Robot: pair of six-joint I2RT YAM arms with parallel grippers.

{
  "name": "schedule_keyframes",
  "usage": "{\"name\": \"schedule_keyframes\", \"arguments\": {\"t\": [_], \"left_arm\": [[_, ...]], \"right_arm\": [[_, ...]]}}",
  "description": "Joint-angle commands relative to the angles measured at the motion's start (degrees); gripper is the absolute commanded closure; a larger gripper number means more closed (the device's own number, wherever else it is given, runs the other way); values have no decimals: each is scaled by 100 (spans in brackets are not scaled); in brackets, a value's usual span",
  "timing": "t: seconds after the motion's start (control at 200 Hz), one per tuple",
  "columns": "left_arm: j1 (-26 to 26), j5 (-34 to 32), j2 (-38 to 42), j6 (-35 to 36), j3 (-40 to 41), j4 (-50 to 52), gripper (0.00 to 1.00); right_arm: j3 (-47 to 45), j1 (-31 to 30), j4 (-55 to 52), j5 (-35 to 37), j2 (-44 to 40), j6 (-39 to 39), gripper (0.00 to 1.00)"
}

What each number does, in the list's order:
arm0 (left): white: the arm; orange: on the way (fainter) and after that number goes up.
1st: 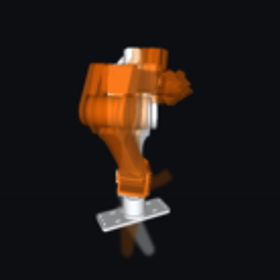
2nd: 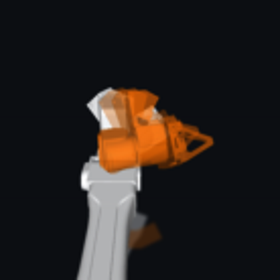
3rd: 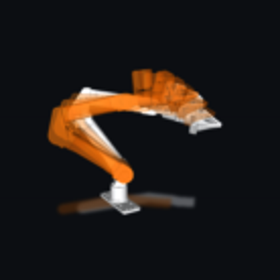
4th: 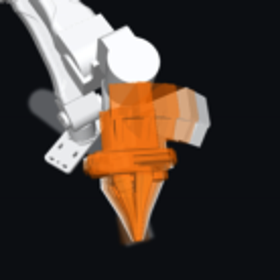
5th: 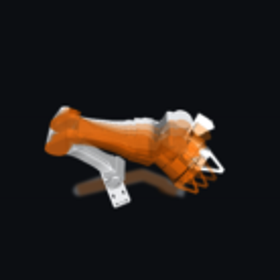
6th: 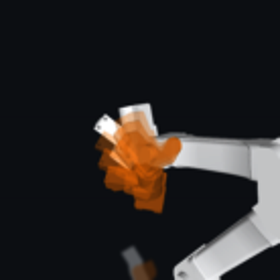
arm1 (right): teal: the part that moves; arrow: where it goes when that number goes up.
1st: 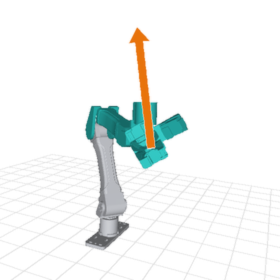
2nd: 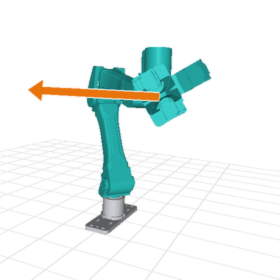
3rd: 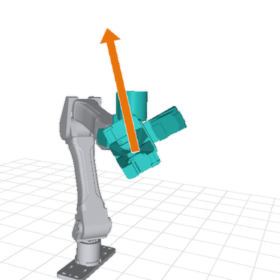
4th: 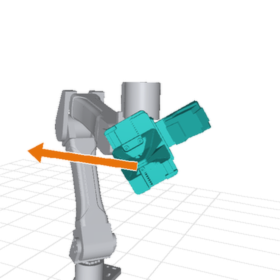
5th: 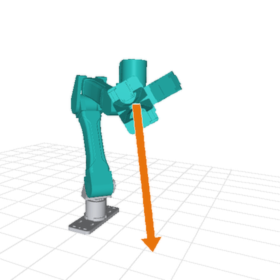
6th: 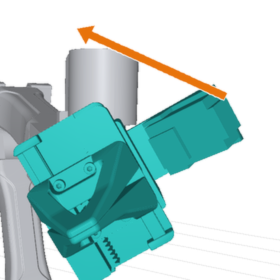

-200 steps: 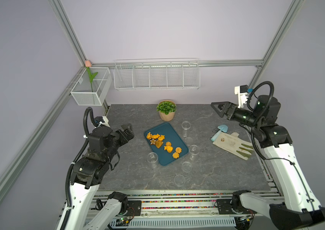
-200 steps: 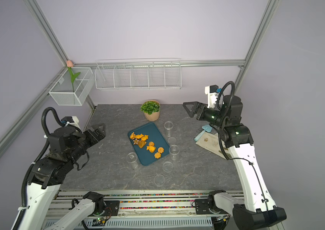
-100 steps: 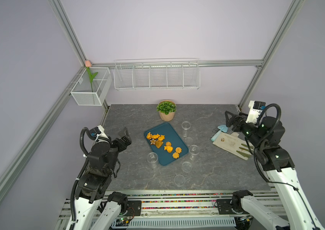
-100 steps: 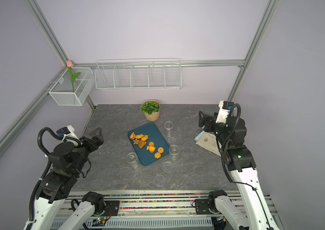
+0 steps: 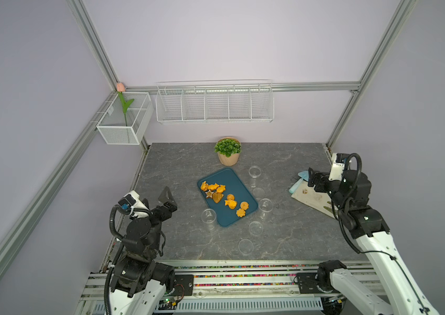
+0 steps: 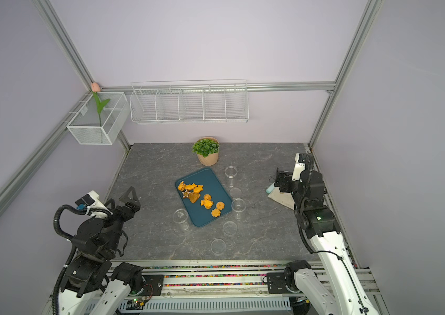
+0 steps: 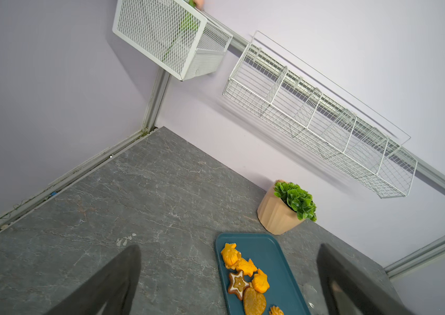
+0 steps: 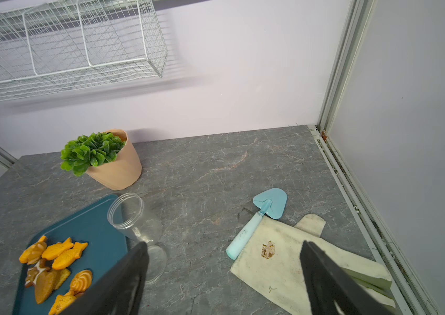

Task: Pour the cookies out of the jar
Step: Reset both arms

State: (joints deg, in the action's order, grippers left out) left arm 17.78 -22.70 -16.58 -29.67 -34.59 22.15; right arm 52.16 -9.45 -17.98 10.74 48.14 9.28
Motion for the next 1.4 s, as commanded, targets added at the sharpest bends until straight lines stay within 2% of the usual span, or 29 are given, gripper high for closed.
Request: {"name": "schedule_keyframes", "arguments": {"t": [0.0,0.185,0.35,0.595,0.865,1.045,1.395], "left_arm": [[-3,-315,263,188,132,112,0],[-3,-516,538,322,418,539,0],[-5,-638,605,215,716,671,0],[-3,-851,578,190,813,793,0],[-5,-1379,434,380,839,831,0],[-4,-1581,156,731,1016,303,0],[-11,-1525,-1044,1748,1501,-1701,0]], "right_arm": [[-466,22,329,3,-81,-455,11],[-1521,31,1235,-58,40,-849,11],[-2054,143,2511,-77,962,-1068,11],[-2083,576,3731,-512,2379,-1165,11],[-1981,980,4131,-962,3050,-1231,11],[-1999,1011,4396,-1098,3379,-1269,11],[-2113,1022,4779,-1218,3597,-1263,11]]}}
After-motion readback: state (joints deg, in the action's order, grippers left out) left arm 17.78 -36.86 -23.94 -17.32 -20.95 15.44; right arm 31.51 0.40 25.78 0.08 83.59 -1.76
